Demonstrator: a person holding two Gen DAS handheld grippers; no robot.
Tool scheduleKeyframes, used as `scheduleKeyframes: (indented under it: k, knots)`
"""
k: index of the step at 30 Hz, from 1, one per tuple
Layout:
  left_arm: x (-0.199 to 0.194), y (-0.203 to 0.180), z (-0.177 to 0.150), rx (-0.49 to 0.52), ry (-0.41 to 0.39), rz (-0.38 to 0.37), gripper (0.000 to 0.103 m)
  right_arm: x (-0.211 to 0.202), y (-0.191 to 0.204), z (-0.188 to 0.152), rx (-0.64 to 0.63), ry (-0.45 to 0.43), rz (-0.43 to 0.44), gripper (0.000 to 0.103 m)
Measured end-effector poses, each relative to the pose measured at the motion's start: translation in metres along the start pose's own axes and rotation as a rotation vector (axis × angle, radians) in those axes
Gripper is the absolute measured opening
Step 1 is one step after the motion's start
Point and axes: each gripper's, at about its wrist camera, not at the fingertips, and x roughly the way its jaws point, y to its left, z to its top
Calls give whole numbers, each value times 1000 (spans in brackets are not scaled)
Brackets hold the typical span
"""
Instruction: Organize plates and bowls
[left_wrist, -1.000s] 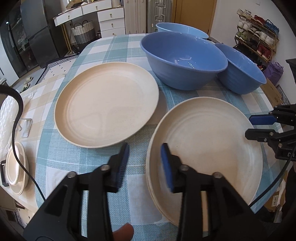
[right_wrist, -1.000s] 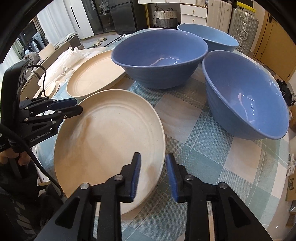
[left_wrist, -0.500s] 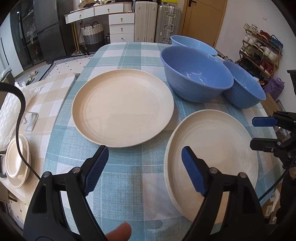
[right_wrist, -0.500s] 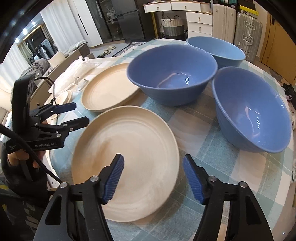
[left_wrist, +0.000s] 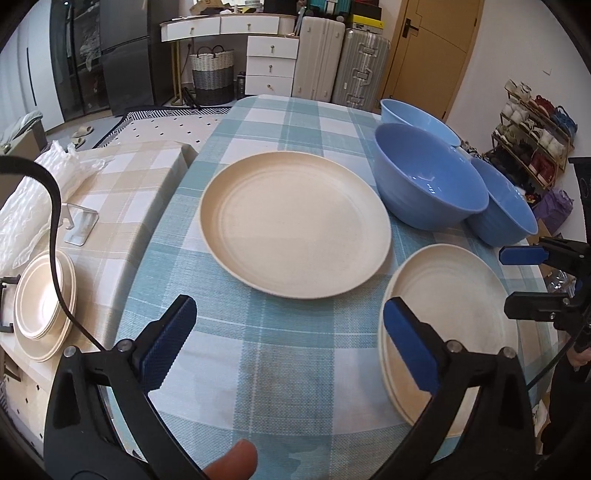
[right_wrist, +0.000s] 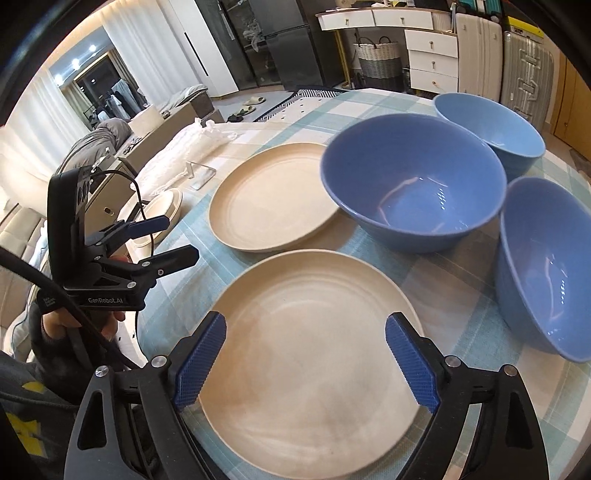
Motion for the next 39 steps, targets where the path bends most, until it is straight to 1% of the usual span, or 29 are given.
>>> scheduleKeyframes:
  k: [3,8,13,16,19,25,32,39]
  knots:
    - [-1,10,3,-19,-5,5,100,5,4,8,0,5,26,90]
    - [-2,28,9,-48,-14,10,100,14,12,18,-13,15,40,90]
    - [-1,41,15,-65,-22,16,100,20,18,25,-27,26,34,90]
    - [1,47,19,-68,-25,20,100,22,19,28,-26,26,27,93]
    - [5,52,24,-69,-26,23,100,25,18,31,-16,31,21,94]
    - [14,63,35,-77,-28,27,100,36,18,39,11,54,39,96]
    - [26,74,44,-100,-35,28,101,52,26,50,6,87,52,100]
    - [40,82,55,-126,-32,34,101,67,21,58,55,113,52,101]
